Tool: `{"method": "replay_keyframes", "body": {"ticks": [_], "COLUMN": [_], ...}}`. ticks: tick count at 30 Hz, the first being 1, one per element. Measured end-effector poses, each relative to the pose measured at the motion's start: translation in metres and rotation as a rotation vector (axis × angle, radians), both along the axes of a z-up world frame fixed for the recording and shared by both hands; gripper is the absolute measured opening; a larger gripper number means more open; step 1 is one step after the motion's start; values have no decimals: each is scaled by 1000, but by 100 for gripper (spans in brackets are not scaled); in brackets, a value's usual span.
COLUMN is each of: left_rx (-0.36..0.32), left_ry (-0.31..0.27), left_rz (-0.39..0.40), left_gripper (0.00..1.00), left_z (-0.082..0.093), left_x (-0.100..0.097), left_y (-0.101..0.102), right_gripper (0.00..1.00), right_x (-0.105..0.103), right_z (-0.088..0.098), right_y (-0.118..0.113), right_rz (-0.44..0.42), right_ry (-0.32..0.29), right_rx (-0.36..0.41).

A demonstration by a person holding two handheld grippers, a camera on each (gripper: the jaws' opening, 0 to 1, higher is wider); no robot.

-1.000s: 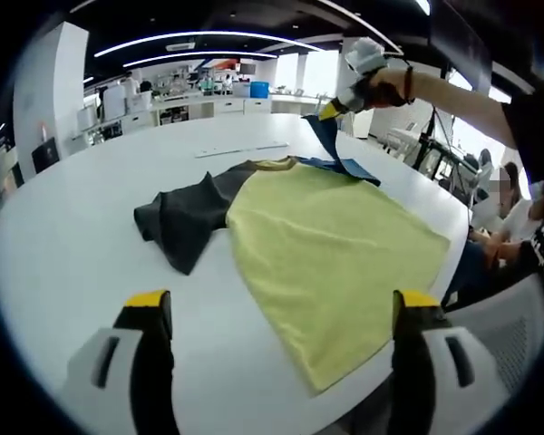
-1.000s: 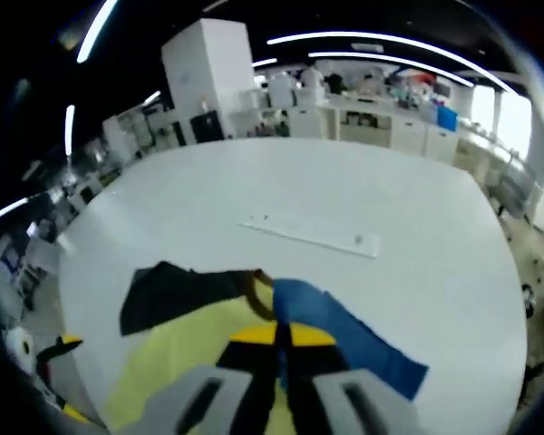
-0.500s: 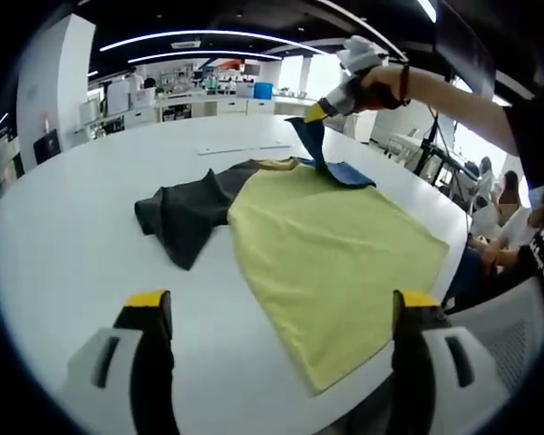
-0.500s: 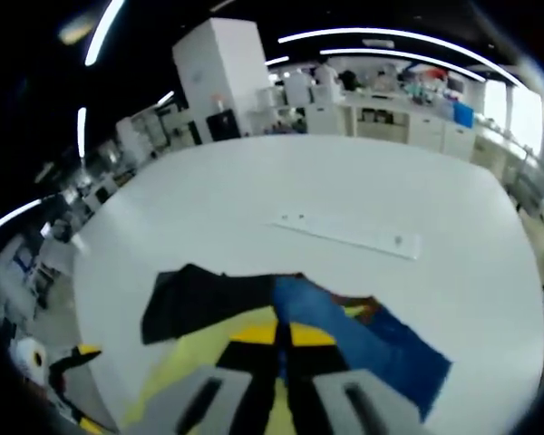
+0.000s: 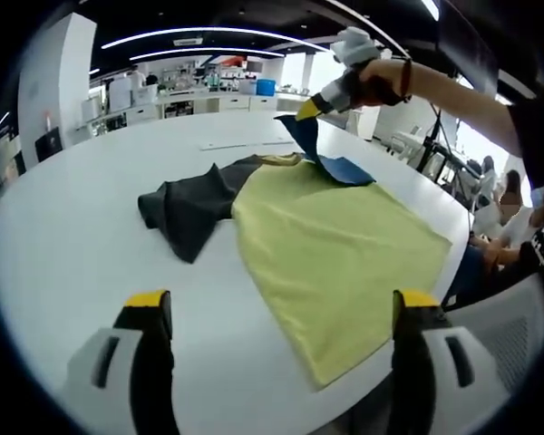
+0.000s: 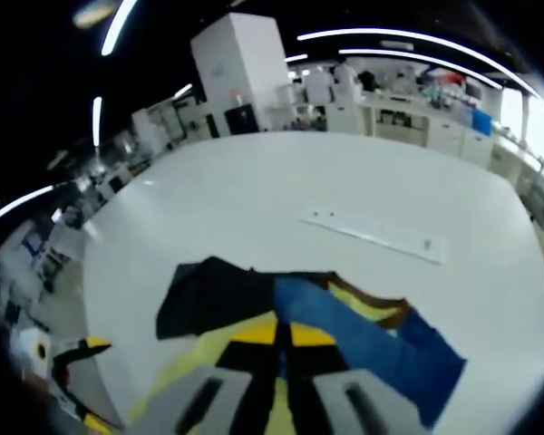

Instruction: Fold the garment on the visible template until the final outline fits inside the template.

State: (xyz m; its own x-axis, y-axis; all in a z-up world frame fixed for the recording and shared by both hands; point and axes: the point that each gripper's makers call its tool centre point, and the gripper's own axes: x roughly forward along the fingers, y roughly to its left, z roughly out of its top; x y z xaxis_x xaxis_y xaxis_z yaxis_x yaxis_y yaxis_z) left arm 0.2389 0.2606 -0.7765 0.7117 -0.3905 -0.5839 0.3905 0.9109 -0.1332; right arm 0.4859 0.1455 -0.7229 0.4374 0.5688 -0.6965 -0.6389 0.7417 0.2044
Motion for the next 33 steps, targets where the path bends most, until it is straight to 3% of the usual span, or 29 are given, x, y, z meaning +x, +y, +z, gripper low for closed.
{"method": "replay_keyframes", "body": {"ticks": [16, 29, 33], "left_rx": [-2, -7, -7], "left_ry": [4, 7, 6], "left_rz": [11, 19, 19], "left_gripper": [99, 99, 99], "left_z": [-1, -3, -2], "left_x": [-4, -5, -5], "left_y": [2, 3, 2], "right_gripper": [0, 0, 0], "right_x": [-43, -51, -49], "right_z": [-14, -29, -36], "right_y": [34, 41, 40], "right_rz": [151, 167, 134], "right_ry": [26, 46, 56], "right_rx": [-15, -24, -23]}}
